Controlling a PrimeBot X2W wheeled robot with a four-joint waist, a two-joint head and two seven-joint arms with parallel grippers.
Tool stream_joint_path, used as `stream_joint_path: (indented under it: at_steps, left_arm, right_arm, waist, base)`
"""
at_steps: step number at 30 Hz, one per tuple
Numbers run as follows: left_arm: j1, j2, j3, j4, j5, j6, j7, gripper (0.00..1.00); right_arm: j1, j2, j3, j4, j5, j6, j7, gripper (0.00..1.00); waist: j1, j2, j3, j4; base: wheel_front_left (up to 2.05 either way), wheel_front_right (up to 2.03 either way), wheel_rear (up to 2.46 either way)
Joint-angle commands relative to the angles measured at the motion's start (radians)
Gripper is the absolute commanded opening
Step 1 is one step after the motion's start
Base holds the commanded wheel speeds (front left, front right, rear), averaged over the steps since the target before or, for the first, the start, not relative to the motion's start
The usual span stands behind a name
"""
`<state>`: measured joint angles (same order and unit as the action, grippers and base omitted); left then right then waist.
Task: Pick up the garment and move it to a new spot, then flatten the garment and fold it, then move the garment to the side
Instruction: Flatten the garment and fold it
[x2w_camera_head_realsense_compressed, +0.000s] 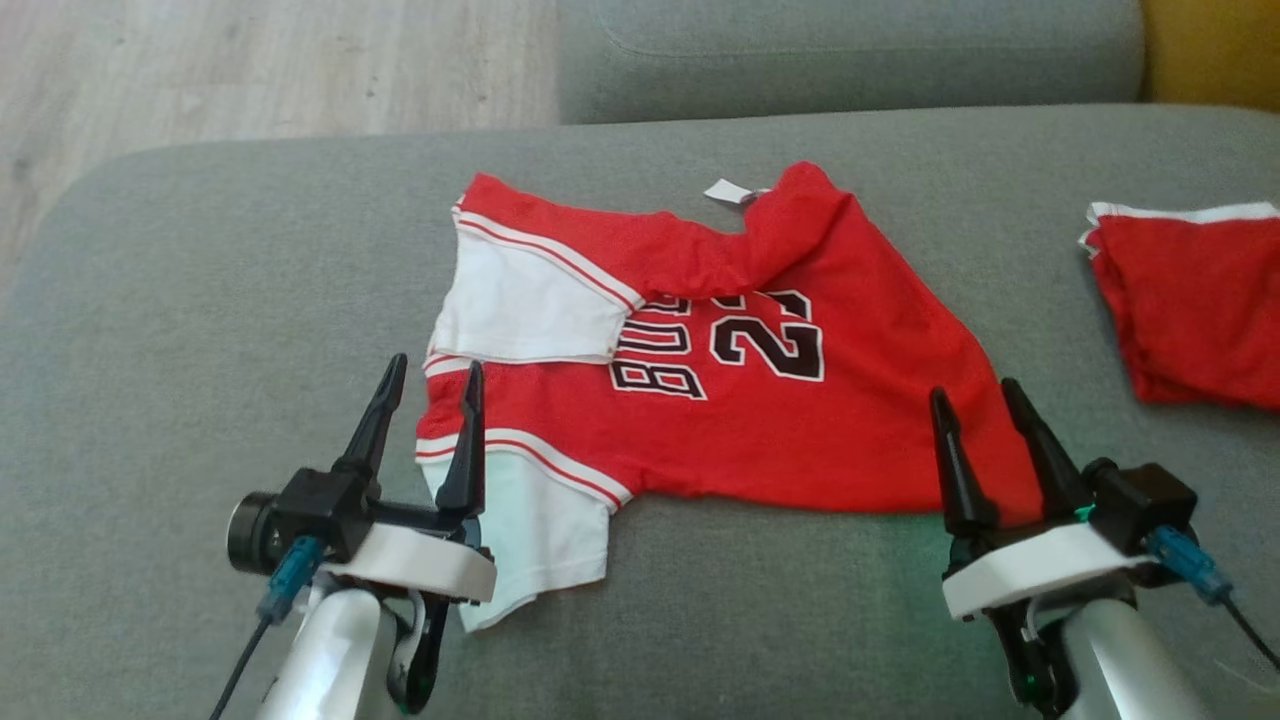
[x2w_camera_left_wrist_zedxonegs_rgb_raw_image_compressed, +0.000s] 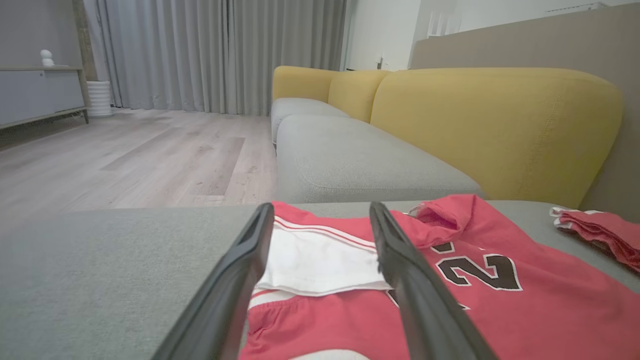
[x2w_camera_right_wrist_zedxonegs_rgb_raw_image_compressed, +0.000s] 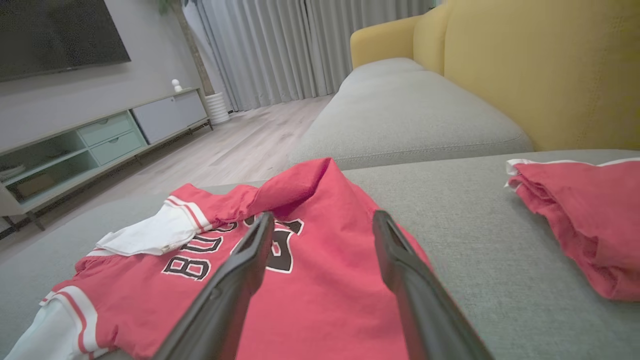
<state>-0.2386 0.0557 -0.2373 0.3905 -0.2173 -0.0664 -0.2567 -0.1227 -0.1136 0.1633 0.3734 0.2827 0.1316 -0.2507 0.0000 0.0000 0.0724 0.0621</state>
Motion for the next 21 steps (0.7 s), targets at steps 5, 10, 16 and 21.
stream_joint_path:
  at_steps: [5, 10, 16, 21]
  left_arm:
    - [-0.095, 0.033, 0.002, 0.011, 0.034, -0.016, -0.004, 1.0]
    - [-0.189, 0.049, -0.081, 0.088, 0.097, -0.033, 0.056, 1.0]
    - [-0.306, 0.069, -0.178, 0.212, 0.173, -0.048, 0.135, 1.0]
    - [-0.356, 0.082, -0.198, 0.29, 0.198, -0.037, 0.168, 1.0]
  right_arm:
    - [-0.038, 0.033, -0.002, -0.095, -0.051, -0.001, -0.011, 1.0]
    - [-0.055, 0.046, -0.006, -0.114, -0.061, -0.001, -0.011, 1.0]
    - [-0.073, 0.055, -0.006, -0.118, -0.059, -0.001, -0.011, 1.0]
    - [-0.083, 0.059, -0.01, -0.119, -0.056, -0.001, -0.011, 1.0]
  waist:
    - [0.0, 0.0, 0.048, -0.046]
    - [0.0, 0.0, 0.1, -0.079]
    - [0.0, 0.0, 0.164, -0.119]
    - [0.0, 0.0, 0.186, -0.14]
  base:
    - [0.0, 0.0, 0.0]
    - [0.0, 0.0, 0.0]
    - [0.0, 0.0, 0.0]
    - [0.0, 0.0, 0.0]
